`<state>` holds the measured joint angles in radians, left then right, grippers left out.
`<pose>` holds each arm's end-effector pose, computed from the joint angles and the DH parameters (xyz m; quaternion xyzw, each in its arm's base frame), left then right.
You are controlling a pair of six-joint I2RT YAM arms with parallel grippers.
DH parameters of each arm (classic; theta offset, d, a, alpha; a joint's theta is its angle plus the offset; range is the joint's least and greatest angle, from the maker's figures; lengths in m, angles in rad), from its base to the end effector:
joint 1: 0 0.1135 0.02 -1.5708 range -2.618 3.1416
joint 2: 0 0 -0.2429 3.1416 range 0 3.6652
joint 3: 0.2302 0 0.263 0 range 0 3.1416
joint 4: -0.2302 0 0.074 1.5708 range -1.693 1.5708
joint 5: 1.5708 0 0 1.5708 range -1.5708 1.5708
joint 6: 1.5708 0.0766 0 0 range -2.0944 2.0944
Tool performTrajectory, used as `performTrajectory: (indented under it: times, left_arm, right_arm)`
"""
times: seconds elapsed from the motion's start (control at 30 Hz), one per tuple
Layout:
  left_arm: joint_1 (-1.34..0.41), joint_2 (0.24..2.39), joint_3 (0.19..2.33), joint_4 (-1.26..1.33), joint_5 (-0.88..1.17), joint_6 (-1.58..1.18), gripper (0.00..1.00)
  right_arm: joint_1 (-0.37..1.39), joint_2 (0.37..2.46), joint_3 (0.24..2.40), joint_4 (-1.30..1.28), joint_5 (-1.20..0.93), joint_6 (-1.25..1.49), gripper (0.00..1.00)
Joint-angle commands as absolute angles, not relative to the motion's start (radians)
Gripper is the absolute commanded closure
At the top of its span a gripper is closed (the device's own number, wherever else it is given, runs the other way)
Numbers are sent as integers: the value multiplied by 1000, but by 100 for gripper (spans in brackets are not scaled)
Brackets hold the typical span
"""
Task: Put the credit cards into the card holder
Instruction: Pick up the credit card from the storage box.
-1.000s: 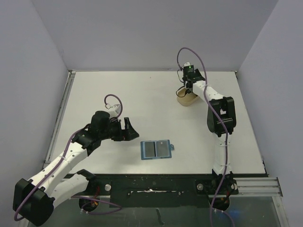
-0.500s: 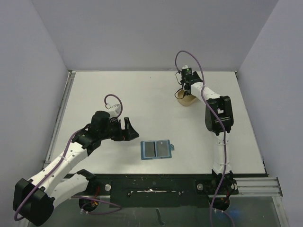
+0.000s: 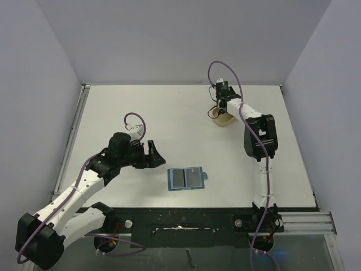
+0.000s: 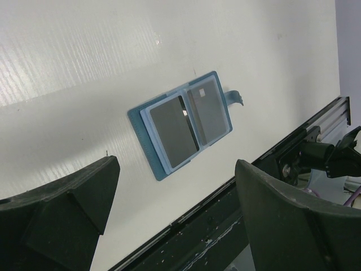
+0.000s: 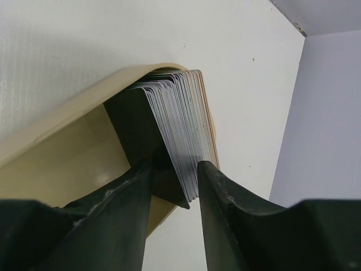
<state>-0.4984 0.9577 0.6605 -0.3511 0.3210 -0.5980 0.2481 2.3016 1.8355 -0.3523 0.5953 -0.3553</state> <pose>0.2164 -0.1453 0.2060 0.0270 0.8864 -0.3511 0.3004 0.5260 0.0889 0.1326 -0.1613 0.8810 -0.2912 0.3361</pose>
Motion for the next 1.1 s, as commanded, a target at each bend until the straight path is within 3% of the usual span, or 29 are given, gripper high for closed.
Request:
performTrajectory:
  times: [0.0, 1.07]
  left_arm:
    - [-492, 941, 669, -318, 323, -598, 17]
    - [-495, 911, 661, -310, 331, -624, 17]
  right_arm:
    - [242, 2269, 1867, -309, 642, -373, 64]
    - [243, 2187, 1858, -320, 644, -364, 78]
